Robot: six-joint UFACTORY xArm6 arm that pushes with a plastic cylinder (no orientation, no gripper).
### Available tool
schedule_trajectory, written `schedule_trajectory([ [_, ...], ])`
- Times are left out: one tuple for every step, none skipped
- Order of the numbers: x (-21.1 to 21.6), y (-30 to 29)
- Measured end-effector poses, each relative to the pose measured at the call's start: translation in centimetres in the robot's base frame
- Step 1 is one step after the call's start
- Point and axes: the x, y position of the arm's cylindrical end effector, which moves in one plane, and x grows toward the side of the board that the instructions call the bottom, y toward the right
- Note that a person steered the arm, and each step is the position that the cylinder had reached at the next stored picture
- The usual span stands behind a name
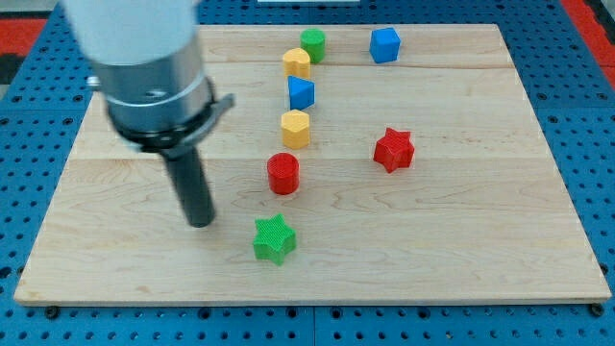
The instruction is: Move the green star to the right of the red circle
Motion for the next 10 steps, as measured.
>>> schedule_trajectory([
  [3.5, 0.6],
  [7.9, 4.3],
  [6.8, 7.9],
  [4.8, 8.2],
  [3.5, 11.1],
  [2.4, 14.0],
  [3.5, 13.8],
  [3.5, 6.1],
  [2.9, 4.5],
  [2.9, 4.9],
])
